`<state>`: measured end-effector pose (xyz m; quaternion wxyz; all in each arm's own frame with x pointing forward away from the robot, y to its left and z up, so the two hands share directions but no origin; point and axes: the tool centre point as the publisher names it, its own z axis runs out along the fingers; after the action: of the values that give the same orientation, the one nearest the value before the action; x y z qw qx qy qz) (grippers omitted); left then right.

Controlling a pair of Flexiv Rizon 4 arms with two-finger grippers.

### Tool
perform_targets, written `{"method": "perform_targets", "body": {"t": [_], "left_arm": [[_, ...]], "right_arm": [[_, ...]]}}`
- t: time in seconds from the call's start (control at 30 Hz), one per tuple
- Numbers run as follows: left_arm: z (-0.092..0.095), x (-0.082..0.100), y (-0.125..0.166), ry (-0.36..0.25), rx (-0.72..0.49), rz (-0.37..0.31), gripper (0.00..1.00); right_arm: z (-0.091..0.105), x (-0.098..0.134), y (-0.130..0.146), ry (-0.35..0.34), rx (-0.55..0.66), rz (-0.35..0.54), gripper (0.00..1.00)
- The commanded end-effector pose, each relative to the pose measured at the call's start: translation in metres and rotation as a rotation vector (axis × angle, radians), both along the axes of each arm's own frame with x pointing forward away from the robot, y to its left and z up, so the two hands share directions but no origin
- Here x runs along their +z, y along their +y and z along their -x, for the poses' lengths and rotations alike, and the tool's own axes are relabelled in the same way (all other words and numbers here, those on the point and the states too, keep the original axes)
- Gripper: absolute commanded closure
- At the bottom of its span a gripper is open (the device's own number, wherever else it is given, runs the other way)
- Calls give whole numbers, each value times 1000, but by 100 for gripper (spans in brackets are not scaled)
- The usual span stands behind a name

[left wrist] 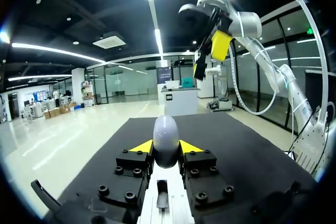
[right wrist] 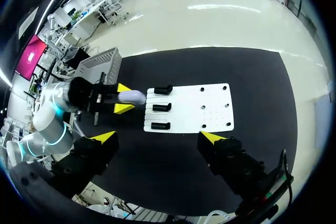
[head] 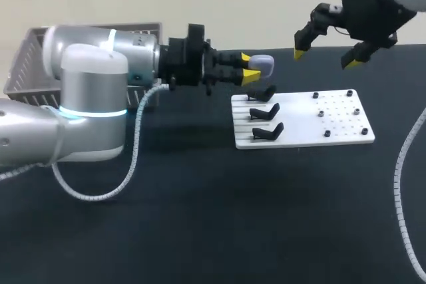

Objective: Pick up each earbud case from the left stands, insert the matching earbuds, close the lid, and place the case in the box.

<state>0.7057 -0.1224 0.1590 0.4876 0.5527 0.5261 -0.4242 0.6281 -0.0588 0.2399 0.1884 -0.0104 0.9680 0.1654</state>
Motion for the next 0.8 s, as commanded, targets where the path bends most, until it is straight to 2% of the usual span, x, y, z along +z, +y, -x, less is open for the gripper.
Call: {"method": "perform_targets", "body": {"t": [0.03, 0.2, 0.27, 0.43, 0.47, 0.5, 0.6, 0.63, 0.67, 0.73, 0.8], "left_arm": [[35, 28, 32, -58, 189, -32, 100], [27, 42, 66, -103, 288, -92, 100], [23, 45, 81, -110, 338, -95, 100], [11, 56, 127, -155, 472, -183, 100], [7, 56, 136, -157, 495, -184, 100], [4, 57, 146, -172, 520, -215, 100], [-12, 52, 175, -184, 590, -280, 100], [-18, 49, 186, -171, 614, -306, 100], [-25, 44, 199, -154, 629, -290, 100], [-39, 37, 222, -143, 678, -355, 100], [-52, 27, 249, -113, 711, -360, 100]], "right_arm": [[3, -2, -1, -106, -37, -10, 0], [3, -2, -1, -106, -37, -10, 0], [3, -2, -1, -106, -37, -10, 0], [3, -2, -1, -106, -37, -10, 0], [3, -2, -1, -106, -37, -10, 0], [3, -2, -1, -106, -37, -10, 0], [3, -2, -1, -106, -37, -10, 0], [3, -2, -1, -106, -37, -10, 0], [3, -2, -1, -106, -37, -10, 0], [3, -2, -1, -106, -37, -10, 0], [3, -2, -1, -106, -37, -10, 0]]}}
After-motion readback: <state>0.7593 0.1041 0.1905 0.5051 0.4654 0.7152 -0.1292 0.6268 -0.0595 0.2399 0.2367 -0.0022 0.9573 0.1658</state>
